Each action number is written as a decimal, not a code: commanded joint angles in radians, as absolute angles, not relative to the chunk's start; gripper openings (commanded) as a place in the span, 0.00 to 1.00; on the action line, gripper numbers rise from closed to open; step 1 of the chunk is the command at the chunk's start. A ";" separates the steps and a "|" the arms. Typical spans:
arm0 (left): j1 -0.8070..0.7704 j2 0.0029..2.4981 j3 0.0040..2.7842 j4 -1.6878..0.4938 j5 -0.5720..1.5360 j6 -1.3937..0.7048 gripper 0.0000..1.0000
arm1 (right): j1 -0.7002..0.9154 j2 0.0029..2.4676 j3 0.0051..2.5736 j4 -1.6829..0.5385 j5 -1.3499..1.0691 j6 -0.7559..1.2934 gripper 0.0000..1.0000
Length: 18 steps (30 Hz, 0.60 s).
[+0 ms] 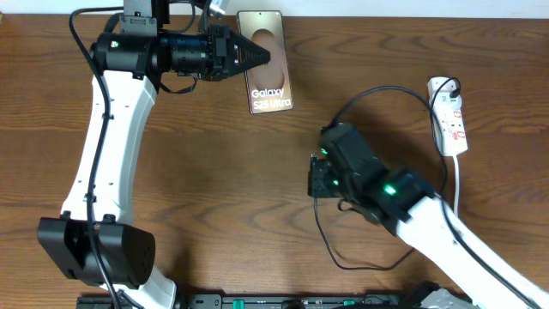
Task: Plug charger to phone and switch on socket
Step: 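Carry the connector with the right gripper toward the phone's bottom edge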
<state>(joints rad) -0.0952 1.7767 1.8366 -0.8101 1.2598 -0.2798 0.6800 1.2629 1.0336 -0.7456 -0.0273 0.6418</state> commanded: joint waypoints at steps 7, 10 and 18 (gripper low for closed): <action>-0.107 1.777 1.850 -0.802 1.328 -0.273 0.07 | 0.815 1.151 1.053 -0.722 -0.010 0.534 0.01; -0.125 1.777 1.850 -0.802 1.316 -0.272 0.07 | 0.848 1.150 1.060 -0.706 0.035 0.543 0.01; -0.144 1.777 1.850 -0.802 1.226 -0.270 0.07 | 0.879 1.150 1.172 -0.795 0.107 0.539 0.01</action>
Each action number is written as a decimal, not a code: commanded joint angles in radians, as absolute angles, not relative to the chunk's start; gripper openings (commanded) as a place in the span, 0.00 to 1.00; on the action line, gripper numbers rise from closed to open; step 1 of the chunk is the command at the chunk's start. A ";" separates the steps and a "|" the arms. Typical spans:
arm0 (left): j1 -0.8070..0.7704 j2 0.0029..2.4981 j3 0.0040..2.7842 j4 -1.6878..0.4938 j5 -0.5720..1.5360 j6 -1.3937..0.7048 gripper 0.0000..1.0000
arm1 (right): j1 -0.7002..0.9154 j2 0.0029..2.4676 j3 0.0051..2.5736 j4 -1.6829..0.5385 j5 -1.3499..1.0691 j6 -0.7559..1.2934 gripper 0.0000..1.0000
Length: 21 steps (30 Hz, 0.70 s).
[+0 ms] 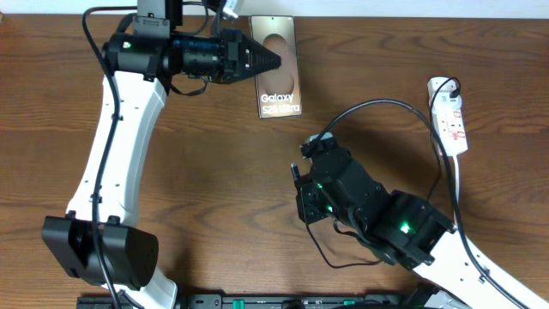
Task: Plug charger to phone and switch on socket
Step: 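Carry the connector with the right gripper toward the phone's bottom edge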
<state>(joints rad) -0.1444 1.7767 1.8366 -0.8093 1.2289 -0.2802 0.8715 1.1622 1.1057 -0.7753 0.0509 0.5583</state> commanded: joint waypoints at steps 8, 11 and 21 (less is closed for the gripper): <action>-0.175 1.777 1.850 -0.801 1.279 -0.258 0.07 | 0.876 1.150 1.197 -0.747 0.133 0.530 0.01; -0.183 1.777 1.850 -0.802 1.283 -0.258 0.08 | 0.876 1.150 1.197 -0.722 0.133 0.530 0.01; -0.194 1.777 1.850 -0.801 1.301 -0.258 0.07 | 0.825 1.150 1.200 -0.691 0.093 0.558 0.01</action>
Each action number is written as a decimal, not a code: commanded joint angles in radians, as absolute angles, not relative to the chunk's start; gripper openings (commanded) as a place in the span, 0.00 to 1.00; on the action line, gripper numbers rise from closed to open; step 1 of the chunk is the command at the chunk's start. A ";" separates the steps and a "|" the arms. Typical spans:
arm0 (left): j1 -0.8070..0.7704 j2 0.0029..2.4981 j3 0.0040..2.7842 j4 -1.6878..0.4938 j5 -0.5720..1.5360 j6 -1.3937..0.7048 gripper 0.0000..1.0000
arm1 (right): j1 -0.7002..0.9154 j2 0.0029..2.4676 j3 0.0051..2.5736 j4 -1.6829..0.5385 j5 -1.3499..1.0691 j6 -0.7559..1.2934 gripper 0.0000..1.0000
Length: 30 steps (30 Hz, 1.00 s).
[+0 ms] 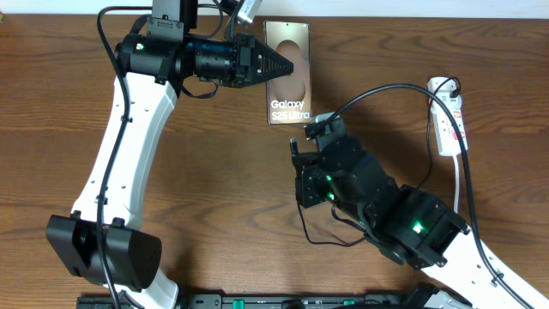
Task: Plug charger to phone and switch on socket
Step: 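Carry the connector with the right gripper toward the phone's bottom edge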
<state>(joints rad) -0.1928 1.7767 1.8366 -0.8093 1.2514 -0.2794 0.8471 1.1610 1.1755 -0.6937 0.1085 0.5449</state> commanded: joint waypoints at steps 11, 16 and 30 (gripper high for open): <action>-0.194 1.777 1.850 -0.801 1.297 -0.258 0.07 | 0.728 1.150 1.235 -0.693 -0.155 0.571 0.01; -0.194 1.777 1.850 -0.801 1.297 -0.258 0.07 | 0.723 1.150 1.235 -0.691 -0.194 0.571 0.01; -0.194 1.777 1.850 -0.802 1.298 -0.259 0.07 | 0.709 1.150 1.235 -0.678 -0.186 0.583 0.01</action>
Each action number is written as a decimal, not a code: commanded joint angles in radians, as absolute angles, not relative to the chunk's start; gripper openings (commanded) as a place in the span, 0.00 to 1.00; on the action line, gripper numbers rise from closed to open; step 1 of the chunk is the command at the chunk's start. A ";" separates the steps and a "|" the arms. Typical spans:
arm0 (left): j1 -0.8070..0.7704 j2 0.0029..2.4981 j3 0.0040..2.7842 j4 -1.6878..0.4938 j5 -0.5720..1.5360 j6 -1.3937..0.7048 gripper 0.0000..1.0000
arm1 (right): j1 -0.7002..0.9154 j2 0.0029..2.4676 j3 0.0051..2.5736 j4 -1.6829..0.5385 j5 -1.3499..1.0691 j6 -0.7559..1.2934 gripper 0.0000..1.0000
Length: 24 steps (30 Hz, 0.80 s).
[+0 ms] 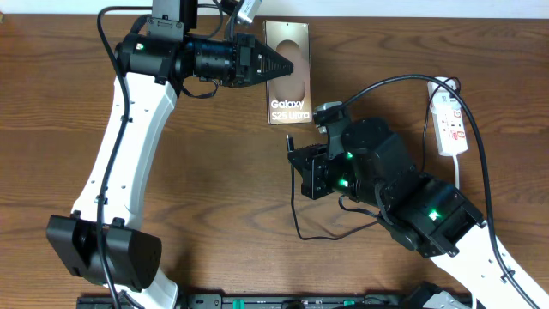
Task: Plug charger to phone and switch on socket
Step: 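Carry the connector with the right gripper toward the phone's bottom edge, then push the connector up into the phone's bottom port with the right gripper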
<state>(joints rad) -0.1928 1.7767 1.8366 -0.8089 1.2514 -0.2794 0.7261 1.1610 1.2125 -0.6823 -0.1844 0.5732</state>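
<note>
The phone [290, 81] lies face up at the back of the table, reading "Galaxy S25 Ultra". My left gripper [280, 64] reaches in from the left, shut on the phone's upper left edge. My right gripper [298, 163] hovers just below the phone's bottom end, shut on the charger plug, which is largely hidden between the fingers. The black cable [395, 80] arcs from the white socket strip [449, 120] at the right over to that gripper, and a slack loop [330, 235] hangs beneath it.
The right arm's bulky wrist [386, 172] fills the space between phone and socket strip. A white cord [459, 184] runs from the strip toward the front edge. The left arm's base [103, 257] stands at the front left.
The right wrist has shifted right and toward the back, and the gripper with the plug sits slightly closer to the phone's bottom end. The left gripper and phone have not moved.
The left gripper held the phone at the back left of centre, the right gripper holding the cable lower down. The phone then stood further right and slightly nearer at each moment, while the right gripper came up under it. Now the plug is just below the phone.
</note>
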 commanded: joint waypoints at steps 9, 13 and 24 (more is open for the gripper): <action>-0.194 1.777 1.850 -0.802 1.299 -0.258 0.07 | 0.686 1.154 1.235 -0.686 -0.191 0.596 0.01; -0.194 1.777 1.850 -0.801 1.303 -0.258 0.07 | 0.686 1.164 1.235 -0.684 -0.194 0.625 0.01; -0.194 1.777 1.850 -0.798 1.335 -0.236 0.07 | 0.686 1.189 1.235 -0.641 -0.238 0.648 0.01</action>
<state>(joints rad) -0.1928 1.7767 1.8366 -0.8059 1.2793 -0.2581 0.6903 1.1877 1.2125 -0.6632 -0.1951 0.6365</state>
